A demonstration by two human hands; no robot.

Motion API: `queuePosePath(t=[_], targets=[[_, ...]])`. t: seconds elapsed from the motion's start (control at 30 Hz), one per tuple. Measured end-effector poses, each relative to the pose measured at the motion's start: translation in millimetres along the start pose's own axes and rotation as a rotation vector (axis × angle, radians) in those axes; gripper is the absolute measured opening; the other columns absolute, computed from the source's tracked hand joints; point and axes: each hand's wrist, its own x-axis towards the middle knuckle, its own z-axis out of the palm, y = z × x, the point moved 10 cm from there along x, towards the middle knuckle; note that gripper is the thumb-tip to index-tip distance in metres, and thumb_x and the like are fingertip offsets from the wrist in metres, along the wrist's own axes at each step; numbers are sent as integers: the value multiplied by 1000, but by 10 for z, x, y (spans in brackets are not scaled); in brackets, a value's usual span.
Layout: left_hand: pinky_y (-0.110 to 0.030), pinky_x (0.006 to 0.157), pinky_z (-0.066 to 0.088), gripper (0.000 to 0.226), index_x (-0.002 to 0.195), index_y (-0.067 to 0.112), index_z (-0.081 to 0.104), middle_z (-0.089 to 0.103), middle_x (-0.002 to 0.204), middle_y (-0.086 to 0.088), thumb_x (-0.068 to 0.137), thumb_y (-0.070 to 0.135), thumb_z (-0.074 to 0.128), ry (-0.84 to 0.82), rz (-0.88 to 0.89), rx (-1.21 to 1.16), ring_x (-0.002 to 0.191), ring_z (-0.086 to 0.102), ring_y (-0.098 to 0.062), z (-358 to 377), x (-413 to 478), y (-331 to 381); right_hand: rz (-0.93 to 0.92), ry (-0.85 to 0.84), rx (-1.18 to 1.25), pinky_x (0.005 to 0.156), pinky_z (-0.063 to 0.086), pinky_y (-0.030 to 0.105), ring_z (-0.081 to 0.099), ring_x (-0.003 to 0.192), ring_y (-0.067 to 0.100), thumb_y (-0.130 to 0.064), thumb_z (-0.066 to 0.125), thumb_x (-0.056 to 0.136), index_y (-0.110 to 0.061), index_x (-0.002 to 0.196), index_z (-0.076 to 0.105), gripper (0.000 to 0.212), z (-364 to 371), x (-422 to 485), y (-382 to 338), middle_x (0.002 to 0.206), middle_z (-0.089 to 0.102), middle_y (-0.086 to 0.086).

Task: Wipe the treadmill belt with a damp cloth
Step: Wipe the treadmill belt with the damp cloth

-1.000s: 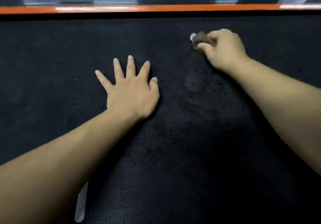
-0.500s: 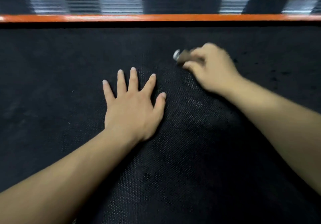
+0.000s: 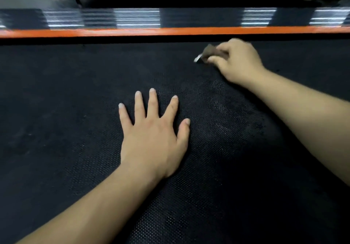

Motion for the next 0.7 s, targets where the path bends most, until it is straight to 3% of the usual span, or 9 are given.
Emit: queuePosePath(t=[0.1,0.13,0.27,0.33,0.4,0.47,0.5,0.7], targets=[[-62,122,-9,69,160,44,-1,-8,171,-6,94,68,1,8,0,-9,156,-18,-31,-1,1,4,279,97,-8,74,37,30,62,103,30,-48,63,90,-22,98,69,28,-77,319,370,102,69,5],[-62,122,-9,69,160,44,0,-7,172,-7,95,68,1,13,1,-9,156,-17,-32,-8,-4,10,280,114,-24,74,37,29,63,104,30,-48,63,89,-22,100,70,29,-55,313,339,105,70,5],[-62,122,-8,70,160,44,0,-6,172,-7,94,68,1,19,0,-2,156,-15,-32,-15,-19,22,-13,-6,36,75,42,32,57,89,23,-50,63,89,-24,101,72,30,106,56,-120,95,66,0],[-62,122,-8,71,160,43,0,-6,172,-6,94,69,0,24,-3,-1,156,-15,-32,-21,-13,5,-20,-39,-43,78,45,35,58,94,27,-54,61,89,-24,102,71,34,28,79,7,99,67,2],[-62,122,-8,72,160,43,0,-7,172,-6,93,69,-1,21,-3,-4,156,-16,-32,-21,-19,-6,174,10,-130,85,48,37,61,107,33,-55,61,89,-24,111,70,39,-208,193,469,111,69,8],[-62,122,-9,72,160,43,-1,-8,172,-6,93,69,-1,16,-4,-9,156,-17,-32,-18,-20,3,376,65,-145,89,49,40,61,109,37,-53,62,89,-20,113,70,41,-419,167,916,114,68,14],[-62,122,-9,72,160,43,0,-8,172,-6,93,69,-1,12,-5,-11,156,-17,-32,-11,-20,8,393,81,-141,89,49,39,61,107,37,-51,62,90,-18,110,70,39,-430,126,965,112,69,14],[-62,122,-9,70,160,43,1,-6,172,-6,96,70,1,8,-16,-7,156,-15,-31,-9,-24,-1,-54,-106,-16,79,48,38,59,91,28,-47,61,92,-23,107,72,31,-148,-322,275,95,63,7]])
